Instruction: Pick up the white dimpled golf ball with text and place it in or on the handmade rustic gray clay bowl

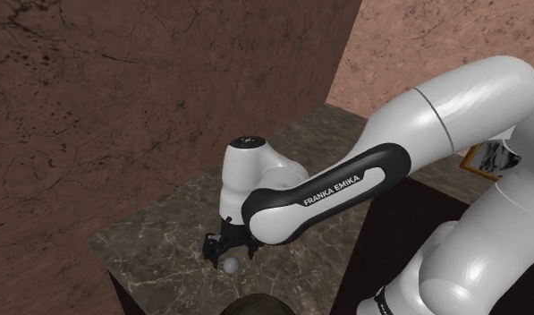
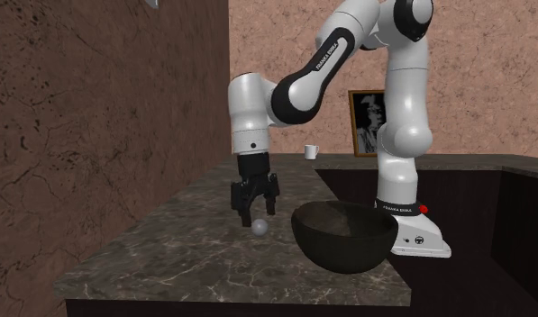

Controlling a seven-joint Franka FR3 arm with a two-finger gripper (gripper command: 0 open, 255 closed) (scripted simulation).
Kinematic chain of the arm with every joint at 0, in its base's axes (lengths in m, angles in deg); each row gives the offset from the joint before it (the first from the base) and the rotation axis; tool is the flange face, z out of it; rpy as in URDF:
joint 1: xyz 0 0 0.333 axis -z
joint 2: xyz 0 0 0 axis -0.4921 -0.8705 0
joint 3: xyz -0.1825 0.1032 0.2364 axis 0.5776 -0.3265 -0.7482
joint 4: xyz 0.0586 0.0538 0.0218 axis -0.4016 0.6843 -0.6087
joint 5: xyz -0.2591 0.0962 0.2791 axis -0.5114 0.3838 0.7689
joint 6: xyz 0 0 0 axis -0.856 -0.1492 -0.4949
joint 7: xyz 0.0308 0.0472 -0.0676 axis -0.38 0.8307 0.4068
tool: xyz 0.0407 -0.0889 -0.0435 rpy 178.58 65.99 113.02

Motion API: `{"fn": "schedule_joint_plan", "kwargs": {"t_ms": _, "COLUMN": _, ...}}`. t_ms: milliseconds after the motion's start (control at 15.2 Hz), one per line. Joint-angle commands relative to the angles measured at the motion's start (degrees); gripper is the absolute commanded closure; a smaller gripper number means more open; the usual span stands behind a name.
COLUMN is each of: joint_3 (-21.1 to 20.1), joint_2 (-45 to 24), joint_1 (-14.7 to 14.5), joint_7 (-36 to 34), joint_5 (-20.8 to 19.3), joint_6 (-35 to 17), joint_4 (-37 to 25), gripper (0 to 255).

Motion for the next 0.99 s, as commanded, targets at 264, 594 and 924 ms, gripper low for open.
{"fn": "schedule_joint_plan", "kwargs": {"t_ms": 264, "joint_3": -0.1, "joint_2": -1.8, "joint_1": -0.1, "joint_7": -0.7, "joint_5": -1.0, "joint_6": -2.3, "joint_4": 0.7, "gripper": 0}}
{"fn": "schedule_joint_plan", "kwargs": {"t_ms": 594, "joint_3": -0.1, "joint_2": -1.7, "joint_1": -0.1, "joint_7": -0.7, "joint_5": -1.0, "joint_6": -2.3, "joint_4": 0.7, "gripper": 255}}
{"fn": "schedule_joint_plan", "kwargs": {"t_ms": 924, "joint_3": -0.1, "joint_2": -1.7, "joint_1": -0.1, "joint_7": -0.7, "joint_5": -1.0, "joint_6": -2.3, "joint_4": 0.7, "gripper": 255}}
